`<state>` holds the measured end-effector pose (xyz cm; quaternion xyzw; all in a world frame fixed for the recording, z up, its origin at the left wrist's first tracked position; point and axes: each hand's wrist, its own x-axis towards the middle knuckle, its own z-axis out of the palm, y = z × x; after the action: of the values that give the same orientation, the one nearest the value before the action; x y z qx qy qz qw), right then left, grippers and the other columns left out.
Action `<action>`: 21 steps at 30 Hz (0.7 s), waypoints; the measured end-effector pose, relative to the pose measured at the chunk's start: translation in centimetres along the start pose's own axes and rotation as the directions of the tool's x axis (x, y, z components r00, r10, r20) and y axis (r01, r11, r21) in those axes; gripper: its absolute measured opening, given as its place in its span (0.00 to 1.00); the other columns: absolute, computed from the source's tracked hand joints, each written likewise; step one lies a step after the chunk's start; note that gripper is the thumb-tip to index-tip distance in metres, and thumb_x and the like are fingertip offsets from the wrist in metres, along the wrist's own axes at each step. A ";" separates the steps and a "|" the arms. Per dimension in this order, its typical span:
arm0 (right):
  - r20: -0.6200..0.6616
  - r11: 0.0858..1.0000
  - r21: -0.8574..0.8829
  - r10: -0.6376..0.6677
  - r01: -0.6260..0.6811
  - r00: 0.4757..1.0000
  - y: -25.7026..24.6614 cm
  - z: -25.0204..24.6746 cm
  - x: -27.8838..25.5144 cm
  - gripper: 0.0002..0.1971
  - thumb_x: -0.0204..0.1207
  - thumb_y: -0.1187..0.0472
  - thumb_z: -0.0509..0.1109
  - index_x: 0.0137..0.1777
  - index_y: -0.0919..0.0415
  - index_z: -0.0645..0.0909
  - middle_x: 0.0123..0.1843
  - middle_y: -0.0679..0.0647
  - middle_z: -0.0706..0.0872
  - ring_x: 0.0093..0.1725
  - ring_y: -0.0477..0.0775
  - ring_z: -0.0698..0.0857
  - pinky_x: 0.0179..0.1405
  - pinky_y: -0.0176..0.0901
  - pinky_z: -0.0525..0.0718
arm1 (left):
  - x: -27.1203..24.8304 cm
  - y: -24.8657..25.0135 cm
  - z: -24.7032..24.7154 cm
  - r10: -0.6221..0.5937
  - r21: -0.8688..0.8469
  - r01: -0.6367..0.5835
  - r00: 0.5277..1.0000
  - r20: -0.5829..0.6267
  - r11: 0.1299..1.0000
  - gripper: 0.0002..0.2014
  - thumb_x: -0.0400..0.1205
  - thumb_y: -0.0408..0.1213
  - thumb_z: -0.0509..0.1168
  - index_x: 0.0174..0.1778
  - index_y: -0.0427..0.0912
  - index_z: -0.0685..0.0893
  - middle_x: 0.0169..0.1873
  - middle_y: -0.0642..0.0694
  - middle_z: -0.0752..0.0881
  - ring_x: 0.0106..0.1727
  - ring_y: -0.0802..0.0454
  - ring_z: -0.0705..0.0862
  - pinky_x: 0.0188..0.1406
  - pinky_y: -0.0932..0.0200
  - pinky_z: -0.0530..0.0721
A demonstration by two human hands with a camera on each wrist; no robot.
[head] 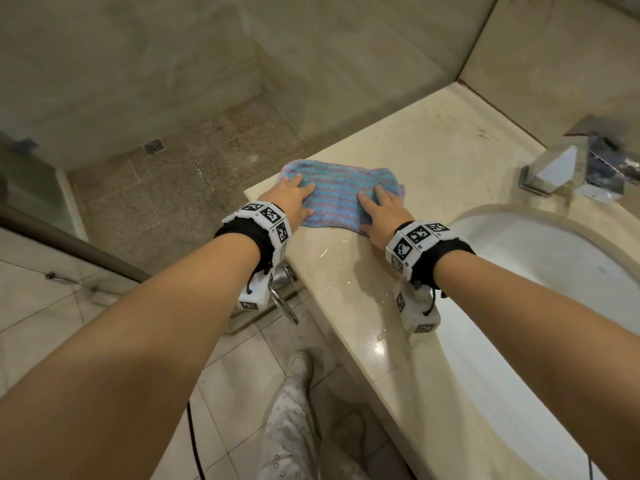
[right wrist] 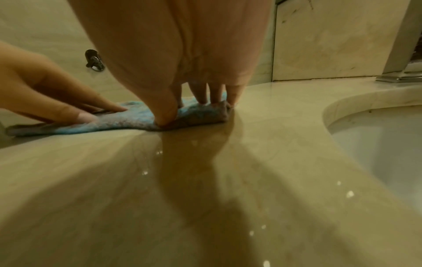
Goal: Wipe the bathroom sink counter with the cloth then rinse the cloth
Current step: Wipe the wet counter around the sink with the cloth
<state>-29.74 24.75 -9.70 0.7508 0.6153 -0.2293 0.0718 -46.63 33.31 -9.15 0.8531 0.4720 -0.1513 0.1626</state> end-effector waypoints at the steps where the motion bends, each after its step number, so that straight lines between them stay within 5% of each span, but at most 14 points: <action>1: 0.014 1.000 -0.012 -0.019 0.019 1.000 0.0 -0.1 0.1 0.35 0.81 0.55 0.63 0.83 0.55 0.50 0.85 0.64 0.45 0.84 0.64 0.48 0.83 0.50 0.46 | -0.2 -0.1 0.0 -0.015 -0.006 0.015 1.000 0.005 1.000 0.30 0.85 0.45 0.56 0.82 0.45 0.55 0.83 0.40 0.50 0.84 0.39 0.52 0.81 0.48 0.58; 21: 0.110 0.992 -0.111 -0.055 0.067 0.992 1.4 0.9 -3.2 0.34 0.84 0.56 0.57 0.84 0.55 0.42 0.85 0.64 0.41 0.85 0.64 0.43 0.83 0.52 0.45 | -4.7 2.5 2.5 -0.054 0.058 0.050 0.996 0.070 0.997 0.30 0.87 0.45 0.52 0.83 0.44 0.48 0.83 0.38 0.45 0.84 0.37 0.46 0.81 0.44 0.58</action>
<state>-29.10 21.25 -9.40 0.7131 0.6453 -0.2353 0.1404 -47.14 27.38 -9.14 0.8388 0.4834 -0.1992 0.1515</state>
